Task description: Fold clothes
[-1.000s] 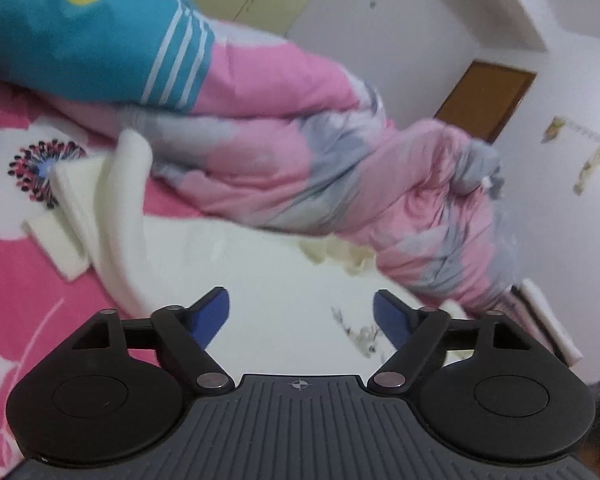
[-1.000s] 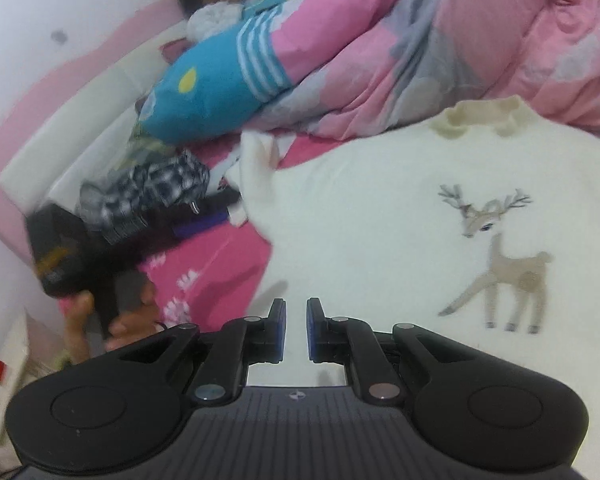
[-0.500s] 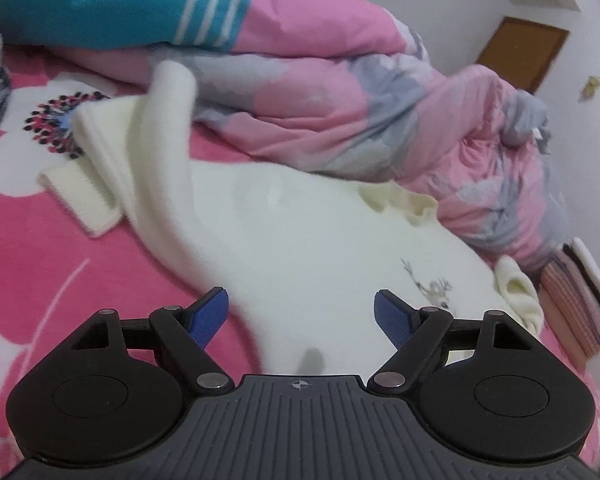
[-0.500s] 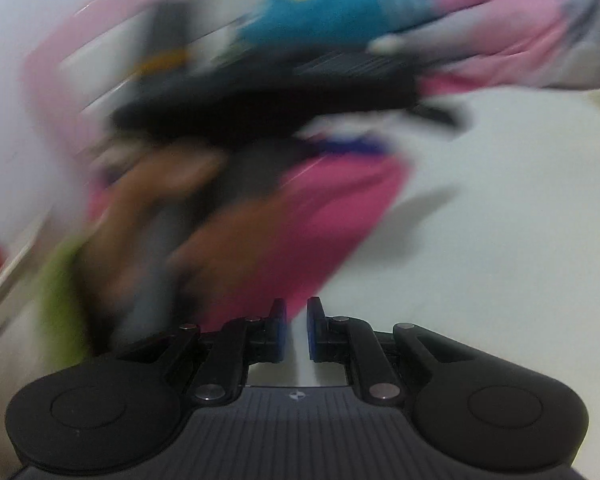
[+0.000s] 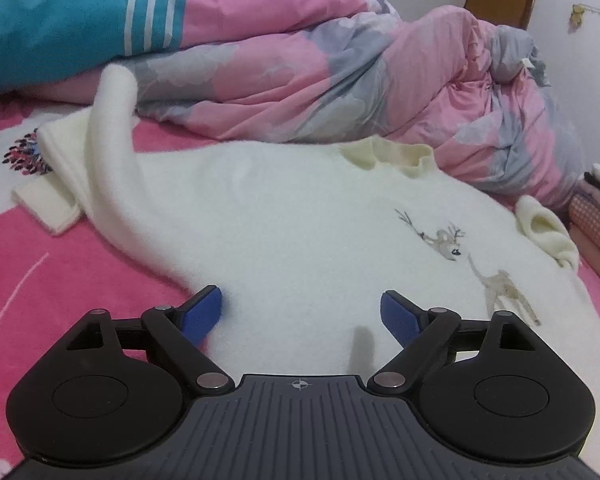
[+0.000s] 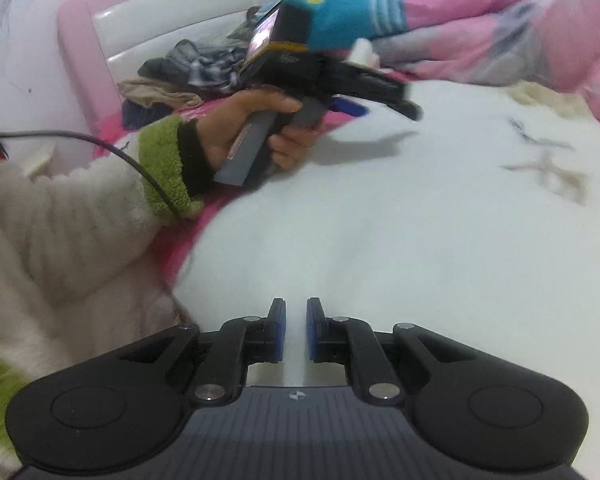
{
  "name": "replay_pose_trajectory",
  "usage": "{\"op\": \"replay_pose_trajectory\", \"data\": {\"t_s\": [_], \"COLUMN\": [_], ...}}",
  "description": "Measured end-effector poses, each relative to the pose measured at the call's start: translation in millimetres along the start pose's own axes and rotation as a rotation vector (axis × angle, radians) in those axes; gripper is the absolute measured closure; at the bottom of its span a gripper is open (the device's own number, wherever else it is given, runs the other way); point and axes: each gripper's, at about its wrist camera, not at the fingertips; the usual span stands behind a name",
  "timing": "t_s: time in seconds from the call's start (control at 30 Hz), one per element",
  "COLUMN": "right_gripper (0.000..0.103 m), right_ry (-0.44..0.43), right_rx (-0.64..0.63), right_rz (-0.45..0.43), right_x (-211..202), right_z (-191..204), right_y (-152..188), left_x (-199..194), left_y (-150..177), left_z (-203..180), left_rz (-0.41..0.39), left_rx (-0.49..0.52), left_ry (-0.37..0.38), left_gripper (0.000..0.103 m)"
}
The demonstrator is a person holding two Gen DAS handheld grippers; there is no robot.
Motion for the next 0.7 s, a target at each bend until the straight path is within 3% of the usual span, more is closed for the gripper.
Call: {"op": "replay_pose_trajectory", "data": {"t_s": [0.07,0.23,0.3,0.4,0.5,0.57,0.7], "right_gripper": [0.092,0.092,0.092,0.094,0.093,0.093,0.093], "right_ry": [0.118,0.465,0.613,0.684,0.679,0.698,0.671], "right_rx": [0.029,0.179,0.178,0.217,0.291,0.263,0.192], "right_rz": [-0.056,-0.253,-0.215,-0.167,-0.18,-0.159,-0.226], "right_x": [-26.6,-64.8,-59.3,-71.3,-94.9,-91.3,-66.0], "right_z": [-22.8,-135.7,-169.4,-189.5,-174.9,-172.5,-205.8], "right_y": [-8.9,-39.2,-30.5,7.7,12.8,-3.4,-53.0], "left_x": [2.0,3.4,4.7,7.5,9.8,9.7,9.2], "left_y": [0.4,2.4,2.0,0.9,0.2,0.1,0.5], "left_z": [-1.1,-5.9,-4.8,-0.3,3.7,2.9,3.5], "left_rz": [0.003,0.003,0.012,0.033,0.048,0.047,0.043], "left_rx": [0.002,0.033,0.026,0.0,-0.028,-0.027,-0.027], "left_ry": [-0.009,-0.028,-0.037,-0.039,-0.031,-0.032,-0.029], "left_gripper": [0.013,0.006,0.005,0.005,0.005,0.005,0.005]}}
Point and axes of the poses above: each gripper's, at about its wrist camera, not at the fingertips, and x roughly the way its jaws point, z to its left, y to its underside, and after that the axes turned 11 degrees about -y, right-handed
